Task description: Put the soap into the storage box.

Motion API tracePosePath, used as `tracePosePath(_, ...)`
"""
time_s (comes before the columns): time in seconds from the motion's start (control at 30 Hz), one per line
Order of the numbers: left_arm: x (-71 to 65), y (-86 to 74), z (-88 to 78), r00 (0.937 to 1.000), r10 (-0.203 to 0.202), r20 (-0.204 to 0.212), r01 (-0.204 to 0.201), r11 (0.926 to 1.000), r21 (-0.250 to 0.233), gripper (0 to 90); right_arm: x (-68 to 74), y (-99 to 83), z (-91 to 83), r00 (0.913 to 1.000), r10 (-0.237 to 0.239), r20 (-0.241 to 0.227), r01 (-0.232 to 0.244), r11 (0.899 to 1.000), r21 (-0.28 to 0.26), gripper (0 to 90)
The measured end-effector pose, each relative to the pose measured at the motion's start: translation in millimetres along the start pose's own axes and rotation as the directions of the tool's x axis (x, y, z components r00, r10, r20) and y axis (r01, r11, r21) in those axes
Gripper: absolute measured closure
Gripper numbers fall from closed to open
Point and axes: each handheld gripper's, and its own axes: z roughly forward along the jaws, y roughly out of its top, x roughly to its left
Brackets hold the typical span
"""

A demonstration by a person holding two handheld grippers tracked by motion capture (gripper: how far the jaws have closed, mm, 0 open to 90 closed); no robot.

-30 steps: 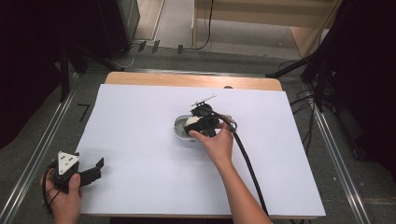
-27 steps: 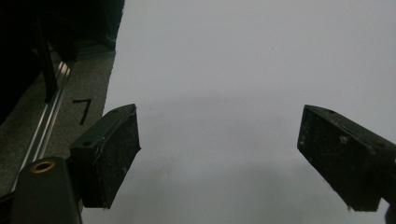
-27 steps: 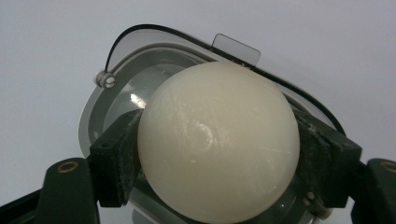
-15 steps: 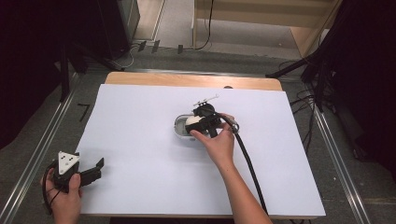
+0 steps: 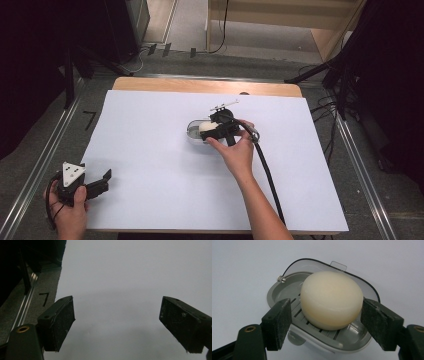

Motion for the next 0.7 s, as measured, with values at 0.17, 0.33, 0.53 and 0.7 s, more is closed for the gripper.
tracePosePath(0.17, -0.1, -0.1, 0.1, 1.0, 0.0, 0.0, 0.0, 1.0, -0.002, 13.8, -0.5, 0.1, -5.2, 1.0, -0.005, -0.006, 0.005, 1.0, -0.01, 25.5)
tracePosePath(0.33, -0.3, -0.1, 0.3, 1.0, -0.001, 0.0, 0.001, 1.0, -0.004, 13.8, -2.1, -1.0, -12.2, 0.9998, -0.011, -0.014, 0.01, 1.0, -0.025, 24.6)
tracePosePath(0.53, -0.4, -0.1, 0.4, 1.0, 0.0, 0.0, 0.0, 1.0, -0.003, 13.8, -9.0, -6.3, -21.2, 0.9997, -0.007, -0.022, 0.006, 0.999, -0.039, 22.7)
tracePosePath(0.7, -0.5, 0.0, 0.3, 1.0, 0.002, -0.001, -0.002, 1.0, -0.001, 13.8, -17.1, -12.5, -27.8, 0.9996, 0.008, -0.027, -0.01, 0.999, -0.045, 19.1)
